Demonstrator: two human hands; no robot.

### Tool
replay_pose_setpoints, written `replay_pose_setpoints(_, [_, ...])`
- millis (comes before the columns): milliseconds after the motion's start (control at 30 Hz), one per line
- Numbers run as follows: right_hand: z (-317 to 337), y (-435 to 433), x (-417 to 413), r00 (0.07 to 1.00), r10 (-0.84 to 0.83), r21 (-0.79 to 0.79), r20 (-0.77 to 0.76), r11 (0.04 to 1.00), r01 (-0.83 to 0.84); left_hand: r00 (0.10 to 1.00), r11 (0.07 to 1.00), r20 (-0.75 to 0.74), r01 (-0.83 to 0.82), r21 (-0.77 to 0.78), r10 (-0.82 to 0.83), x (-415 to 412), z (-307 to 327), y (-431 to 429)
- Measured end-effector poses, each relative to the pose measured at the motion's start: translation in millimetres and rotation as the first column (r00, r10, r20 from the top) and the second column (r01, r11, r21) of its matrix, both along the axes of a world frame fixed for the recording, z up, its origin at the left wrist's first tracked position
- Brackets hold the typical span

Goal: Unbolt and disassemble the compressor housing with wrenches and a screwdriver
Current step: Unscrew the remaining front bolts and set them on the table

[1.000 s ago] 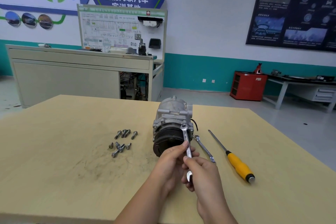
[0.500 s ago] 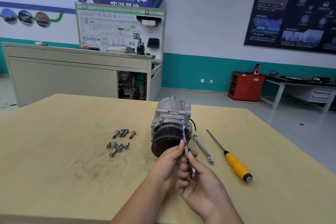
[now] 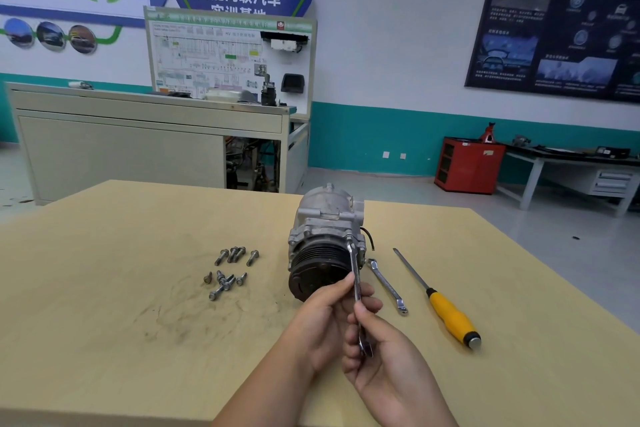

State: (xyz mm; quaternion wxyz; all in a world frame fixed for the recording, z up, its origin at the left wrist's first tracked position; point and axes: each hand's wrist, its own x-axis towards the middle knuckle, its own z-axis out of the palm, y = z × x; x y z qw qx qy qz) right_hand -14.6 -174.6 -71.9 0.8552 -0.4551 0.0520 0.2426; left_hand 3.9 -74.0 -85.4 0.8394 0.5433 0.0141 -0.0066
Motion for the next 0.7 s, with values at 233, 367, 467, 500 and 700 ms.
replay_pose_setpoints(233, [-4.9, 2.5, -0.6, 0.987, -0.056, -0.143, 0.148, 0.987, 0.077, 0.999, 0.998, 0.008, -0.037, 0.048, 0.037, -1.8, 3.1, -0.6])
replay_pose_setpoints(367, [-5.6, 5.4, 1.1, 0.982, -0.052, -0.182, 0.18, 0.98, 0.085, 0.999, 0.995, 0.002, -0.045, 0.088, 0.045, -2.8, 3.9, 0.5])
replay_pose_setpoints(467, [-7.1, 7.9, 1.0, 0.977, -0.061, -0.2, 0.204, 0.974, 0.102, 0.999, 0.993, -0.01, -0.042, 0.111, 0.043, -1.4, 1.7, 2.4])
replay_pose_setpoints(500, [-7.7, 8.8, 0.6, 0.976, -0.067, -0.202, 0.209, 0.973, 0.11, 0.999, 0.992, -0.008, -0.041, 0.12, 0.042, -0.6, 0.6, 3.3])
replay_pose_setpoints(700, [-7.6, 16.7, -3.2, 0.972, -0.099, -0.164, 0.212, 0.977, 0.135, 0.998, 0.99, 0.022, -0.054, 0.13, 0.052, -3.1, 0.2, 4.7])
